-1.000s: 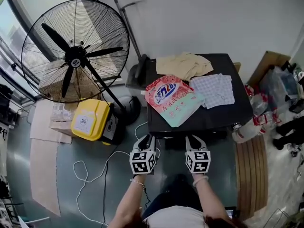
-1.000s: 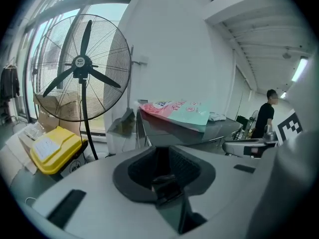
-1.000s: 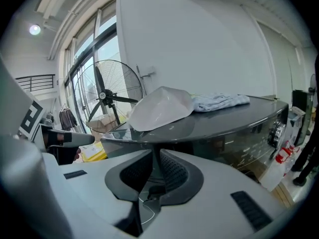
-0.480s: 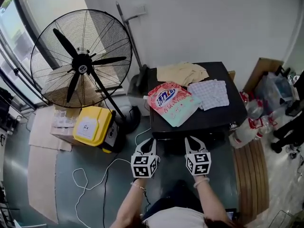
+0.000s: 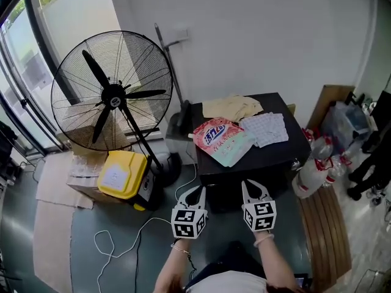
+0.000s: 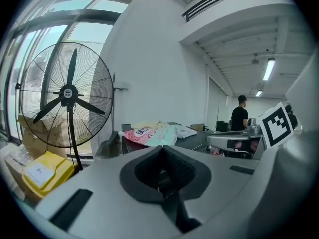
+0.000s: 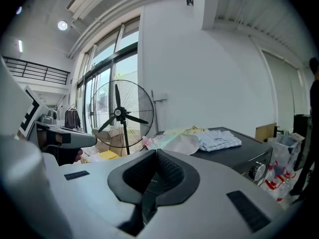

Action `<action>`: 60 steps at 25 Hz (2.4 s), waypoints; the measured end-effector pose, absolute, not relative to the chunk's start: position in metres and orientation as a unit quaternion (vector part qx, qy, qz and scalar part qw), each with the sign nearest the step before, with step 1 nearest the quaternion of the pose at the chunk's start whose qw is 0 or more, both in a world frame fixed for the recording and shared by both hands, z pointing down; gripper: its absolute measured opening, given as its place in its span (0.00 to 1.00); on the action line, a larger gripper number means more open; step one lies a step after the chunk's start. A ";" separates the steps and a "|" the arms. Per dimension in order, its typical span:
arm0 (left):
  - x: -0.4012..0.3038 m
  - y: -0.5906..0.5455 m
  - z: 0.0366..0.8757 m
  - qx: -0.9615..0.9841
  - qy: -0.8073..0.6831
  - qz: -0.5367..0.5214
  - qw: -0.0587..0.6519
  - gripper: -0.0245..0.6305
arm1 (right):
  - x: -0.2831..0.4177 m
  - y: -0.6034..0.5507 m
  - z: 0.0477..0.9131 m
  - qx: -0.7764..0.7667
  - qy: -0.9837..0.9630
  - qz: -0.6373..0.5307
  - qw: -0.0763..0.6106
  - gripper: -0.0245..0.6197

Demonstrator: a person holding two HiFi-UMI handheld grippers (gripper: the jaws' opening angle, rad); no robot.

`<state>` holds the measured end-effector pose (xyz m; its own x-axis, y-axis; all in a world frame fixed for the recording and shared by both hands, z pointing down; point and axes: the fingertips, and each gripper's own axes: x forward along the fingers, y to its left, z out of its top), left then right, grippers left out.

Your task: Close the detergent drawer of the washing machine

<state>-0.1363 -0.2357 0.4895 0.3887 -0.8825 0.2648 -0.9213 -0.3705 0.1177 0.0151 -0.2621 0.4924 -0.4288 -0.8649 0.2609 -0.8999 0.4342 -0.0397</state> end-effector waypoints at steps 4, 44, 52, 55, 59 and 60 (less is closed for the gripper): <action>-0.133 -0.220 0.473 0.834 -0.536 0.074 0.107 0.07 | 0.015 -0.244 0.473 0.528 -0.842 0.072 0.089 0.08; -0.045 -0.101 0.376 0.821 -0.569 0.038 0.029 0.07 | 0.080 -0.120 0.372 0.476 -0.877 -0.015 0.058 0.08; -0.032 -0.083 0.373 0.815 -0.578 0.038 0.027 0.07 | 0.094 -0.106 0.366 0.470 -0.881 -0.024 0.056 0.08; -0.029 -0.080 0.372 0.813 -0.580 0.039 0.025 0.07 | 0.096 -0.102 0.364 0.469 -0.881 -0.027 0.055 0.08; -0.026 -0.076 0.369 0.813 -0.580 0.039 0.025 0.07 | 0.100 -0.097 0.361 0.470 -0.880 -0.028 0.052 0.08; -0.025 -0.076 0.368 0.814 -0.579 0.039 0.025 0.07 | 0.101 -0.096 0.360 0.471 -0.880 -0.028 0.051 0.08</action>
